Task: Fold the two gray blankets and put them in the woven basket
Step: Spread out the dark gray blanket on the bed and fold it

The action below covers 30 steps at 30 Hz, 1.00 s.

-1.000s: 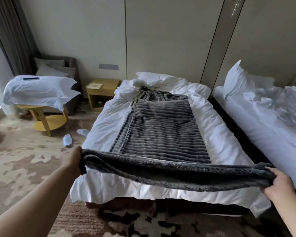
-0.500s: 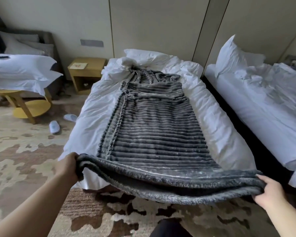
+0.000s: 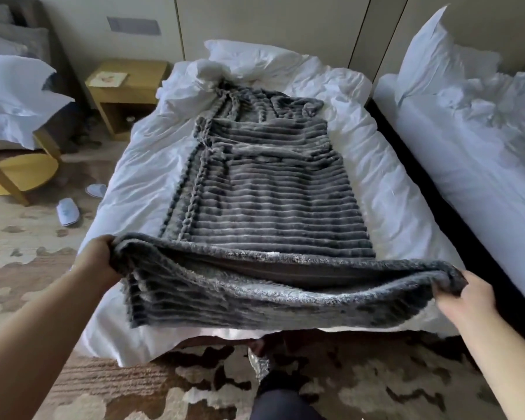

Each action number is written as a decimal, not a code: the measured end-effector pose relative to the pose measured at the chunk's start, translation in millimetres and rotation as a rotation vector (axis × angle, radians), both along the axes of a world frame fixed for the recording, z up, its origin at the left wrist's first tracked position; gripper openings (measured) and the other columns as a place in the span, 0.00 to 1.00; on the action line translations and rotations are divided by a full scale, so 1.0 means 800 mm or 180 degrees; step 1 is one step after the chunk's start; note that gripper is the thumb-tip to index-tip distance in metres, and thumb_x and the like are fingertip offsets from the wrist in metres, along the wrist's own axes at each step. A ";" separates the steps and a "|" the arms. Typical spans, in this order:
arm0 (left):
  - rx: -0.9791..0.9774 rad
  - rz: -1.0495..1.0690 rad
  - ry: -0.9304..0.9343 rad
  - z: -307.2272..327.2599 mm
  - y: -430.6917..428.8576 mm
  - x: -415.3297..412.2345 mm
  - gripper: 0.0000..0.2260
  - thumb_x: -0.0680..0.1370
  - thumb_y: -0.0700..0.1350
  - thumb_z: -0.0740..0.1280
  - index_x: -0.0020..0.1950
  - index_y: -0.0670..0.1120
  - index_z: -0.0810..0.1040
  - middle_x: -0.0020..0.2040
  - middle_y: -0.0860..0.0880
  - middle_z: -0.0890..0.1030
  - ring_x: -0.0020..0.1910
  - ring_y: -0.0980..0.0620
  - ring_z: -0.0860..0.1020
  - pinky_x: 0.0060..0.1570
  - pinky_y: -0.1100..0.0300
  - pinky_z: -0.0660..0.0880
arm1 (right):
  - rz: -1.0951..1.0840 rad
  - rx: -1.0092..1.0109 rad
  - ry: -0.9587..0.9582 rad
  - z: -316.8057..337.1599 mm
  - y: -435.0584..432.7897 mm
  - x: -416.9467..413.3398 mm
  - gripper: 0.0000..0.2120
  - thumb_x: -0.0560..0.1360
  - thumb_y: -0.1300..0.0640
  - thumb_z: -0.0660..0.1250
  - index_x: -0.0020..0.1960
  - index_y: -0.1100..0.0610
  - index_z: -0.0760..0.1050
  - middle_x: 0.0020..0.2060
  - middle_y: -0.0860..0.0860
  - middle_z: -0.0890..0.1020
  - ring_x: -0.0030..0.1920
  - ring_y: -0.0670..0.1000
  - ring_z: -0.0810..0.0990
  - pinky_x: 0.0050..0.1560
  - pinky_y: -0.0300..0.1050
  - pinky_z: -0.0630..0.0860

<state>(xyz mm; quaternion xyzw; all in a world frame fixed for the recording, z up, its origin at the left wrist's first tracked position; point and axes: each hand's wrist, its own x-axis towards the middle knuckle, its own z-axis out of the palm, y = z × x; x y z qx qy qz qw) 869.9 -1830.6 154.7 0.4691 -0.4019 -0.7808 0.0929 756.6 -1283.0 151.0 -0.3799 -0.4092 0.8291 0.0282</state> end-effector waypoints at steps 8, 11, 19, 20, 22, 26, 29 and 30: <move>-0.0126 -0.0051 -0.0455 -0.110 -0.045 -0.223 0.29 0.79 0.59 0.56 0.76 0.50 0.54 0.67 0.40 0.67 0.61 0.45 0.73 0.55 0.50 0.72 | 0.0129 -0.0314 -0.0453 -0.120 -0.079 -0.260 0.30 0.80 0.51 0.59 0.76 0.60 0.53 0.70 0.61 0.65 0.70 0.59 0.68 0.68 0.52 0.68; -0.0307 -0.0208 -0.1052 -0.181 -0.026 -0.230 0.22 0.80 0.57 0.57 0.72 0.49 0.62 0.67 0.42 0.68 0.67 0.45 0.69 0.65 0.45 0.64 | 0.0490 -0.0014 -0.1011 -0.176 -0.113 -0.280 0.31 0.81 0.53 0.58 0.78 0.60 0.50 0.75 0.61 0.58 0.76 0.59 0.59 0.73 0.54 0.59; -0.0730 -0.0288 -0.1839 -0.268 -0.002 -0.130 0.17 0.77 0.49 0.66 0.64 0.45 0.76 0.45 0.47 0.78 0.35 0.52 0.72 0.39 0.57 0.70 | 0.0679 0.0426 -0.1539 -0.259 -0.109 -0.220 0.24 0.82 0.57 0.54 0.76 0.59 0.58 0.75 0.56 0.63 0.75 0.56 0.61 0.75 0.54 0.59; -0.0878 -0.0366 -0.1866 -0.271 0.000 -0.117 0.18 0.77 0.48 0.66 0.65 0.45 0.76 0.50 0.47 0.79 0.40 0.51 0.75 0.46 0.56 0.72 | 0.0701 0.0444 -0.1552 -0.261 -0.104 -0.209 0.23 0.82 0.57 0.53 0.76 0.59 0.58 0.75 0.56 0.63 0.75 0.56 0.61 0.74 0.54 0.59; -0.1204 -0.0419 -0.2057 -0.273 0.010 -0.090 0.19 0.76 0.48 0.68 0.66 0.46 0.75 0.59 0.46 0.79 0.50 0.49 0.77 0.56 0.55 0.72 | 0.0749 0.0502 -0.1591 -0.266 -0.094 -0.183 0.22 0.82 0.57 0.53 0.76 0.59 0.59 0.75 0.57 0.63 0.75 0.56 0.61 0.73 0.54 0.60; -0.1463 -0.0572 -0.2526 -0.285 0.031 -0.038 0.24 0.74 0.52 0.70 0.65 0.41 0.74 0.57 0.39 0.80 0.53 0.40 0.78 0.57 0.49 0.73 | 0.0874 0.0591 -0.1796 -0.280 -0.075 -0.118 0.22 0.82 0.58 0.55 0.75 0.60 0.61 0.73 0.58 0.65 0.73 0.58 0.64 0.72 0.54 0.63; -0.1589 -0.0523 -0.2691 -0.293 0.023 -0.019 0.29 0.72 0.56 0.72 0.65 0.38 0.72 0.55 0.36 0.79 0.53 0.37 0.78 0.57 0.44 0.75 | 0.1000 0.0575 -0.2046 -0.300 -0.060 -0.071 0.24 0.81 0.57 0.58 0.75 0.61 0.60 0.71 0.59 0.67 0.72 0.58 0.66 0.71 0.53 0.64; -0.1669 -0.0561 -0.2760 -0.295 0.019 -0.015 0.32 0.71 0.58 0.72 0.67 0.39 0.70 0.57 0.35 0.78 0.54 0.36 0.77 0.58 0.43 0.75 | 0.1038 0.0575 -0.2127 -0.307 -0.055 -0.058 0.24 0.81 0.57 0.59 0.75 0.62 0.60 0.70 0.59 0.68 0.71 0.58 0.67 0.70 0.52 0.65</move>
